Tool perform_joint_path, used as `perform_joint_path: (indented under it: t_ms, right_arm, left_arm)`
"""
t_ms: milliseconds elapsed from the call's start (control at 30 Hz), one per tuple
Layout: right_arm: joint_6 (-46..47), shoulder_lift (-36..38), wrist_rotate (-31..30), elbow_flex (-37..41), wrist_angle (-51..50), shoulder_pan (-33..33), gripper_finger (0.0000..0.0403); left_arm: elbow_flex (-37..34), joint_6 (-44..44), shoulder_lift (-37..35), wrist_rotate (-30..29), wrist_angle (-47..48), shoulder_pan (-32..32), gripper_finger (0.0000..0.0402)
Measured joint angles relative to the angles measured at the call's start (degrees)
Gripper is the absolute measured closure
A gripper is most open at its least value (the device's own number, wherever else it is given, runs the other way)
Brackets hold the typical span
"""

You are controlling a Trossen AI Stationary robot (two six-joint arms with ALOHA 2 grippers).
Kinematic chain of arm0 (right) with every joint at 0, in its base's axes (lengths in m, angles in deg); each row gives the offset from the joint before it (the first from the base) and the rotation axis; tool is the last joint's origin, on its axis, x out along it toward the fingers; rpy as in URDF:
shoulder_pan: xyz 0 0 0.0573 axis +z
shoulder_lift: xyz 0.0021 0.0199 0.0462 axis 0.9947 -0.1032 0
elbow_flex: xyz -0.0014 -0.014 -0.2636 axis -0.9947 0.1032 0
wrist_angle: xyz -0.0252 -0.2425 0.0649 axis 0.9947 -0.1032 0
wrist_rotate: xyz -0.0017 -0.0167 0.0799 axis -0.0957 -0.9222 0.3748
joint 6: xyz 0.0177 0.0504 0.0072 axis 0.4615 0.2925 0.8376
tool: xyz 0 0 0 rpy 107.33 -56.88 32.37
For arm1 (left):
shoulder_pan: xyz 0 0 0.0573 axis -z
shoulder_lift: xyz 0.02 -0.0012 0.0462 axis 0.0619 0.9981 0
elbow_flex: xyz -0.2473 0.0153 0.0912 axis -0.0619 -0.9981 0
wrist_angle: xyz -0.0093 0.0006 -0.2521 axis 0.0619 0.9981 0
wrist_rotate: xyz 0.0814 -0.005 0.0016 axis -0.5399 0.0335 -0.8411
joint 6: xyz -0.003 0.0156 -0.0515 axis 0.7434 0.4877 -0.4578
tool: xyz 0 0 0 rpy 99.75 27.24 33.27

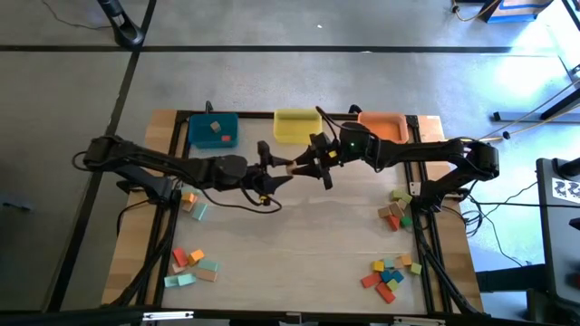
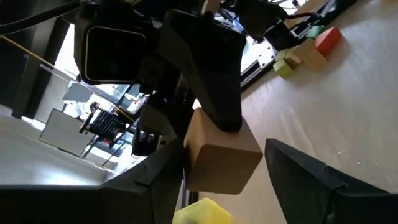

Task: Sort blocks by size
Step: Put the brown square block into the blue bin

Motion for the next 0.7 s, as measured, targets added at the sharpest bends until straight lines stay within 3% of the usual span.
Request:
perform_joint_path:
  t_ms: [233, 467, 700]
  right_arm:
    - [0.34, 0.00, -0.15, 0.00, 0.52, 0.00, 0.0265]
    - [2.61, 0.00, 0.28, 0.00, 0.33, 0.02, 0.0260]
    - [2.44, 0.24, 2.37, 0.00, 0.57, -0.08, 0.0198]
  left_arm:
    - [0.02, 2.08, 0.80, 0.07, -1.92, -0.03, 0.0199]
    - [0.02, 3.01, 0.72, 0.03, -2.13, -0.20, 0.0277]
    - [0.02, -1.48, 0.57, 0.50, -2.00, -0.22, 0.0281]
